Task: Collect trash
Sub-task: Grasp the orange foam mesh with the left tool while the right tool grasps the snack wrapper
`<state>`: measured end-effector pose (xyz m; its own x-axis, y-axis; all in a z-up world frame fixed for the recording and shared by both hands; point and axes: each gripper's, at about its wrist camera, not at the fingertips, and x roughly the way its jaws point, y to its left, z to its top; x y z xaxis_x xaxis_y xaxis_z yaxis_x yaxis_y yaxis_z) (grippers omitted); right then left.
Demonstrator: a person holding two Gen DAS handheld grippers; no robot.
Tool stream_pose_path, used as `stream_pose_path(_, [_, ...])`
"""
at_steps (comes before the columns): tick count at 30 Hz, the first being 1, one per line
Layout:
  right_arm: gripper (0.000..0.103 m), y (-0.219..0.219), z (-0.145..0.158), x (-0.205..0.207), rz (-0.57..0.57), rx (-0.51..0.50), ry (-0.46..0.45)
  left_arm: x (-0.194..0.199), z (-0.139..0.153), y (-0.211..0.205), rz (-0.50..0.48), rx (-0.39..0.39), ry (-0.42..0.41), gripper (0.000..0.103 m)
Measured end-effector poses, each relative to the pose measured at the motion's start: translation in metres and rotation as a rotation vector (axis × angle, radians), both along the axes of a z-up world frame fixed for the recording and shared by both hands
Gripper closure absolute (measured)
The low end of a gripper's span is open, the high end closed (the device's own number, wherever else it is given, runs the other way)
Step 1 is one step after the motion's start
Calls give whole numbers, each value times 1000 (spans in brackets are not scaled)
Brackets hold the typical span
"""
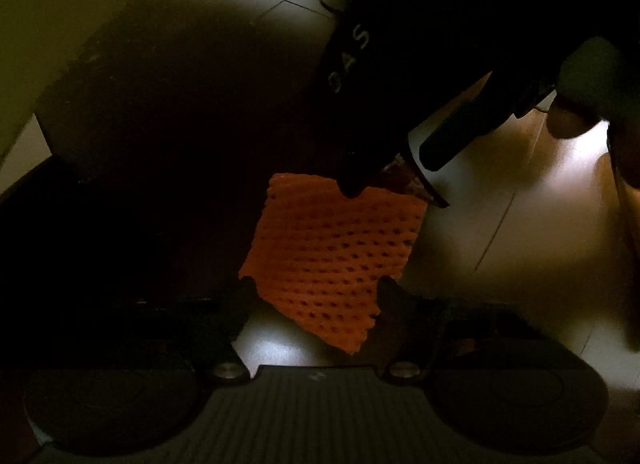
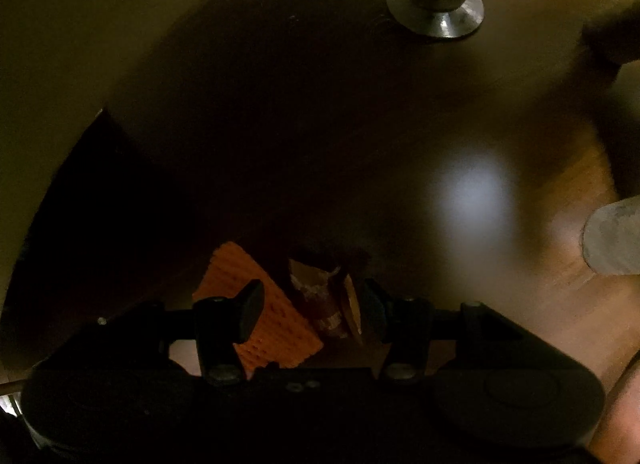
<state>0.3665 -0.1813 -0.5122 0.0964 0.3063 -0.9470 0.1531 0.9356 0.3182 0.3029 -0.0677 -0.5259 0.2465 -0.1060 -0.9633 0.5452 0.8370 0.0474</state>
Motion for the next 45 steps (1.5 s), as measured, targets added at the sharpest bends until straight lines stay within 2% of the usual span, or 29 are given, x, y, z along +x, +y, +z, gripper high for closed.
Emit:
stream_pose_path(4, [54,10,-2,0,13,-8,-5,4,-2,3,36,-2,16,59])
stream_pose_path(6, [65,12,-3,-1,16,-9,-8,6,-1,5,56,-15,19,64])
stream_pose_path(7, [66,12,-3,-2,13,-10,-10,6,-1,6,65,-20,20,69])
stream_pose_path(9, [78,7,-3,-3,17,-20,-15,7,0,9,88,-26,19,77])
stream_pose_path(10, [79,6,-2,-4,17,-24,-17,8,1,11,105,-27,19,85])
stream_pose_path(12, [80,8,-1,-4,12,-33,-26,10,2,16,137,-33,26,92])
stream_pose_path(15, [81,9,8,-6,27,-45,-34,10,5,23,169,-38,40,98])
stream_pose_path(19, [81,13,22,-11,76,-66,-33,8,6,40,242,-40,70,100])
stream_pose_path(23, [81,14,45,-11,133,-93,-32,4,10,63,381,-68,121,100])
stream_pose_path(29, [81,19,76,-27,329,-123,-16,-1,8,99,637,-191,234,100])
stream_pose_path(32, [81,16,77,-32,354,-105,-13,-7,5,107,700,-234,258,96])
stream_pose_path(33, [81,15,75,-33,356,-102,-13,-7,4,105,712,-241,266,90])
stream_pose_path(35, [81,15,74,-32,341,-96,-7,-7,2,97,711,-242,272,74])
stream_pose_path(37, [81,15,70,-30,339,-87,-3,-6,2,91,691,-232,255,40])
stream_pose_path(38, [81,15,68,-29,344,-89,-6,-6,2,87,689,-226,236,34])
stream_pose_path(39, [81,13,66,-28,344,-88,-8,-5,2,84,693,-225,224,31])
stream_pose_path(45, [81,-5,51,-27,300,-115,15,9,-6,61,727,-243,260,31])
